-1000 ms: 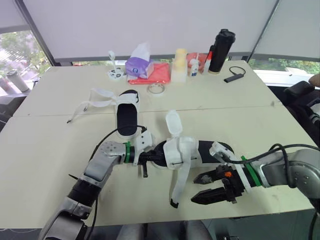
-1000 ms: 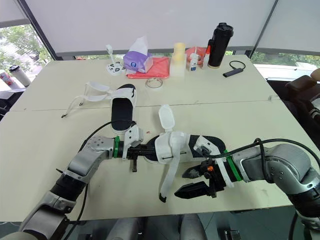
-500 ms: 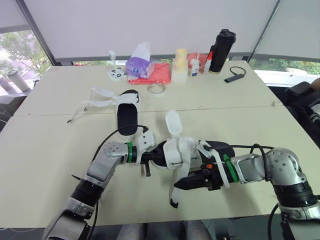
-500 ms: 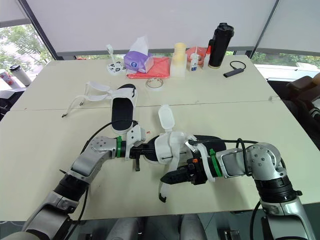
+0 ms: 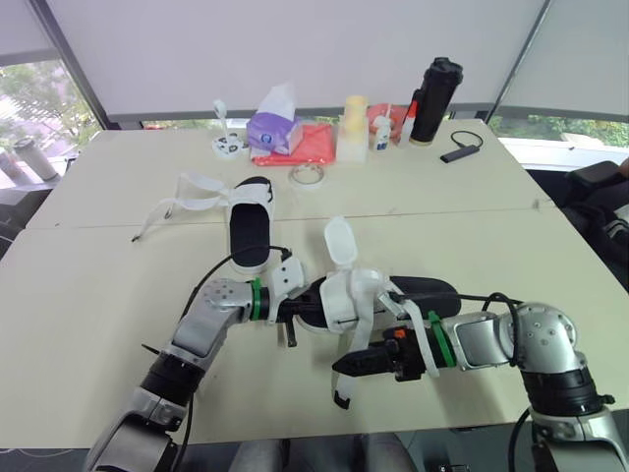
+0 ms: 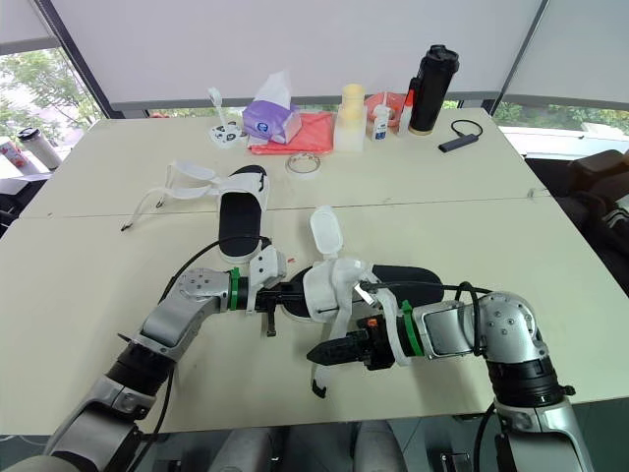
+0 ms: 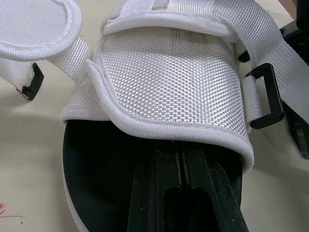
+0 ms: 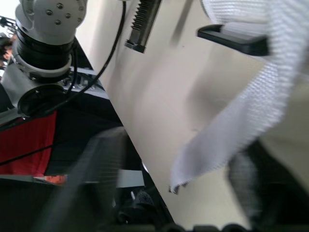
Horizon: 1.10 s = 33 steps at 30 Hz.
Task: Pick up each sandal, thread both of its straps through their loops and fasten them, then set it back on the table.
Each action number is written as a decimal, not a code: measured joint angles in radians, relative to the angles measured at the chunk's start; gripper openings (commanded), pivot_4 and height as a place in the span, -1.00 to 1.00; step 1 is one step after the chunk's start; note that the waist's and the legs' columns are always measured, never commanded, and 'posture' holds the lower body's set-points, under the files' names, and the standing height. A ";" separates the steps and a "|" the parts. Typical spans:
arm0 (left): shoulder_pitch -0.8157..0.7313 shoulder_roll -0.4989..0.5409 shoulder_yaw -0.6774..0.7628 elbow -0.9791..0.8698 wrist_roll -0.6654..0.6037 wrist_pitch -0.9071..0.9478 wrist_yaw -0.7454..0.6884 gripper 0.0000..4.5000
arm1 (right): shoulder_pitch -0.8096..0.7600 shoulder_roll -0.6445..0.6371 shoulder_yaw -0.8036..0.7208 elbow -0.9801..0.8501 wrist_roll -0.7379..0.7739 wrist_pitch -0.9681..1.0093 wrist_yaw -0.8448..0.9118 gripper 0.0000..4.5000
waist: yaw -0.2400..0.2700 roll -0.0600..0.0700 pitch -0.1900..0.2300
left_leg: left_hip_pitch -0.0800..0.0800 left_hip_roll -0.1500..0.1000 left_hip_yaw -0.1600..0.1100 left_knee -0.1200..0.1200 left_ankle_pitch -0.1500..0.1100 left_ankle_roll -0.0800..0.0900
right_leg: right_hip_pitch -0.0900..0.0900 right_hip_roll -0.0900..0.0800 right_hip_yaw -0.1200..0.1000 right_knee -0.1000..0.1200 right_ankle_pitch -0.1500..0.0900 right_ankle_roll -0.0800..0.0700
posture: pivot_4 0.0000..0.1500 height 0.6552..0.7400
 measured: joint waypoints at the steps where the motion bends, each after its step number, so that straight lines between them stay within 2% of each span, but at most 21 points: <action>1: 0.000 0.000 0.000 0.000 0.000 0.000 0.000 -1.00 | 0.003 0.000 0.001 0.000 0.007 -0.005 -0.009 -0.48 | 0.000 0.000 0.000 | 0.000 0.000 0.000 0.000 0.000 0.000 | 0.000 0.000 0.000 0.000 0.000 0.000 | 1.00 1.00; 3: 0.000 0.000 0.000 0.000 0.000 0.000 0.000 -1.00 | 0.004 0.000 0.003 -0.001 0.024 -0.011 -0.023 -0.99 | -0.001 0.000 0.000 | 0.000 0.000 0.000 0.000 0.000 0.000 | 0.000 0.000 0.000 0.000 0.000 0.000 | 1.00 1.00; 9: 0.000 -0.003 0.000 0.001 0.000 0.000 0.001 -1.00 | 0.001 -0.059 0.015 -0.061 0.035 -0.027 -0.015 -0.99 | 0.001 0.000 0.000 | 0.000 0.000 0.000 0.000 0.000 0.000 | 0.000 0.000 0.000 0.000 0.000 0.000 | 1.00 1.00; 13: -0.001 -0.005 0.000 0.003 0.000 -0.006 0.001 -1.00 | -0.108 -0.204 0.014 -0.137 0.023 -0.025 0.103 -0.99 | 0.000 0.000 0.000 | 0.000 0.000 0.000 0.000 0.000 0.000 | 0.000 0.000 0.000 0.000 0.000 0.000 | 1.00 1.00; 16: -0.003 -0.011 -0.001 0.019 0.001 -0.018 0.000 -1.00 | -0.204 -0.267 0.024 -0.152 0.000 -0.034 0.230 -0.99 | 0.000 0.000 0.000 | 0.000 0.001 0.000 0.000 0.000 0.000 | 0.000 0.001 0.000 -0.001 0.000 0.000 | 1.00 1.00; 24: -0.014 -0.032 -0.002 0.042 0.010 -0.037 -0.002 -1.00 | -0.406 -0.381 0.217 -0.063 -0.264 -0.127 0.569 -0.99 | 0.000 0.000 0.000 | -0.001 0.000 0.001 0.000 0.000 0.000 | -0.001 0.000 0.000 -0.002 0.000 0.000 | 1.00 1.00; 30: -0.019 -0.040 -0.002 0.049 0.011 -0.040 -0.003 -1.00 | -0.495 -0.405 0.387 0.029 -0.481 -0.252 0.803 -0.99 | -0.001 0.000 0.000 | -0.002 0.000 0.001 -0.001 0.000 0.000 | -0.003 0.000 0.000 -0.002 0.000 0.000 | 1.00 1.00; 33: -0.020 -0.044 -0.002 0.056 0.012 -0.045 0.001 -1.00 | -0.622 -0.395 0.517 0.175 -0.642 -0.363 0.964 -0.99 | -0.006 0.000 0.000 | -0.002 0.000 0.002 -0.001 0.000 0.000 | -0.003 0.000 0.000 -0.001 0.000 0.000 | 1.00 1.00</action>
